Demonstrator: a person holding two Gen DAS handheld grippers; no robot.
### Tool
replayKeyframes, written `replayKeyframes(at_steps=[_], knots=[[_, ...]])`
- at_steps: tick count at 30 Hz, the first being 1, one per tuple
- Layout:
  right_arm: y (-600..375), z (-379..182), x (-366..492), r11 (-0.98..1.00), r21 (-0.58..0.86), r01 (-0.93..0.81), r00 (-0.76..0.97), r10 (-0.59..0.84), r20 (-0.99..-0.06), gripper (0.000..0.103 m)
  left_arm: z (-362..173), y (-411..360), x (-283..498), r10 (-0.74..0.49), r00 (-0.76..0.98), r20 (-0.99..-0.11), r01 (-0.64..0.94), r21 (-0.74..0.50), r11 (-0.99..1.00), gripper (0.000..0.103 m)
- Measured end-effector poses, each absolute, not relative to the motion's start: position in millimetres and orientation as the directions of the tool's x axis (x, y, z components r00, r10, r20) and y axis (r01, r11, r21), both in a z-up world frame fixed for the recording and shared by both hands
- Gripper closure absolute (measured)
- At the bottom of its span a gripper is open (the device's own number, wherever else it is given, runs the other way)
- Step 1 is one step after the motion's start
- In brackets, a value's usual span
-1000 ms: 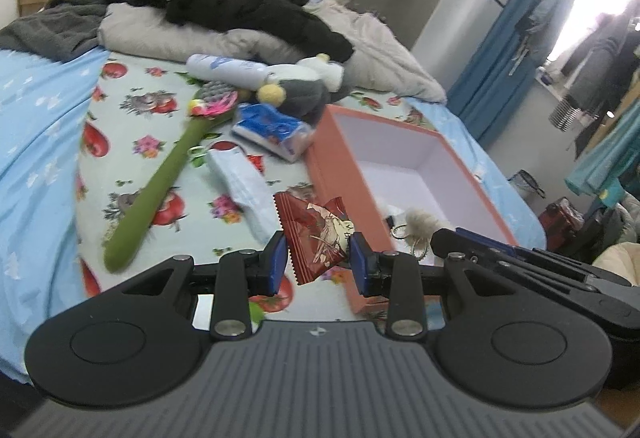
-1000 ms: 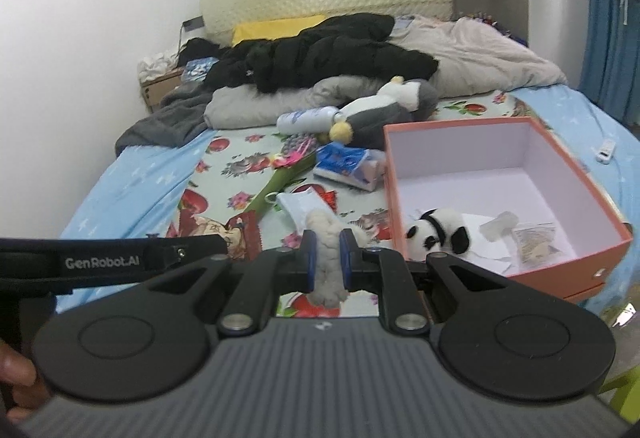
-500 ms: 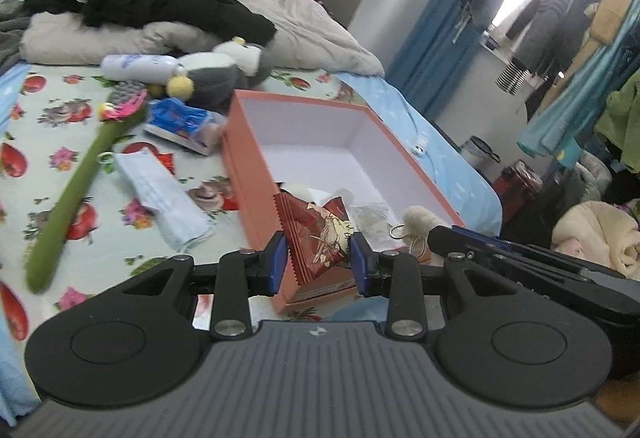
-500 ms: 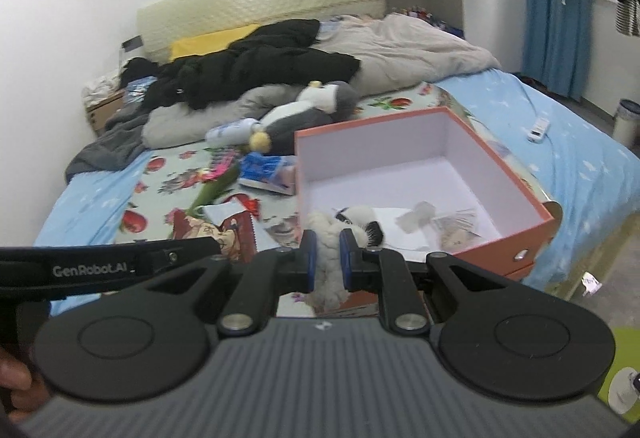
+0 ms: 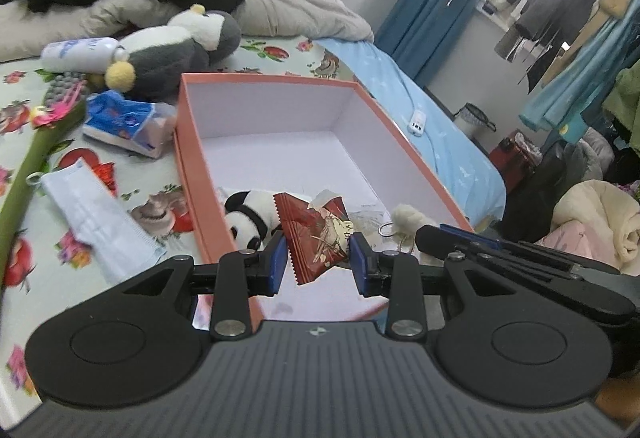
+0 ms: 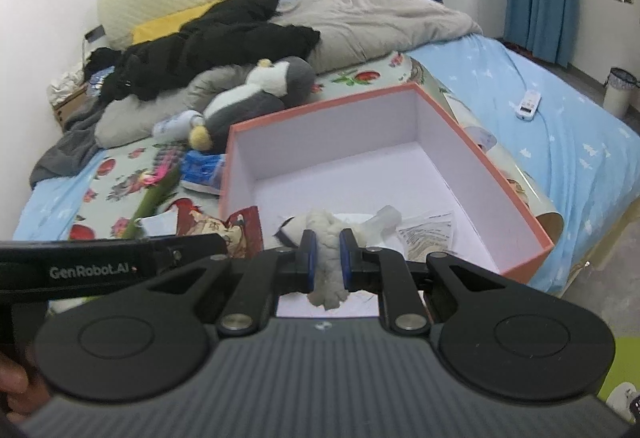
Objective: Organize soft objects
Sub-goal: 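Carry the red packet and white ring with both tools over the orange box, then open the left tool over the box while the right tool releases the ring, then withdraw both open tools from the orange box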
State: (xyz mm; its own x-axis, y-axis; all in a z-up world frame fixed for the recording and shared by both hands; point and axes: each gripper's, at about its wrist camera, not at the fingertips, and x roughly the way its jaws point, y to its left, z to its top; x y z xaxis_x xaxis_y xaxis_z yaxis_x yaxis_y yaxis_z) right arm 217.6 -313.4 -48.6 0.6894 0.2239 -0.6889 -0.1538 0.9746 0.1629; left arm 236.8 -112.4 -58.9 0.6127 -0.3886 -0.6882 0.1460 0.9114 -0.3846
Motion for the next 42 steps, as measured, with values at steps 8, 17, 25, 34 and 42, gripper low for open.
replayKeyframes(at_steps=[8,17,25,34,42], knots=[[-331,-83,283,0.978,0.174,-0.119,0.641,0.209,-0.739,0.087,-91,-134,318,-0.395,0.566,-0.723,0.154,-0.378,0.913,0.064],[-355,-119,334,0.977,0.197,-0.076,0.596,0.203,-0.777,0.086,-128,-153,381,-0.393,0.526,-0.755,0.154,-0.37,0.916,0.064],[-357,-134,352,0.968,0.244,-0.064,0.548,0.238,-0.802,0.076,-142,-158,397,-0.362,0.515,-0.777,0.142,-0.339,0.93,0.053],[-357,-109,327,0.963,0.26,-0.064,0.576,0.249,-0.779,0.061,-114,-149,366,-0.347,0.56,-0.752,0.147,-0.322,0.935,0.048],[-347,-72,275,0.958,0.269,-0.095,0.626,0.267,-0.732,0.061,-70,-138,306,-0.339,0.617,-0.71,0.15,-0.317,0.936,0.048]])
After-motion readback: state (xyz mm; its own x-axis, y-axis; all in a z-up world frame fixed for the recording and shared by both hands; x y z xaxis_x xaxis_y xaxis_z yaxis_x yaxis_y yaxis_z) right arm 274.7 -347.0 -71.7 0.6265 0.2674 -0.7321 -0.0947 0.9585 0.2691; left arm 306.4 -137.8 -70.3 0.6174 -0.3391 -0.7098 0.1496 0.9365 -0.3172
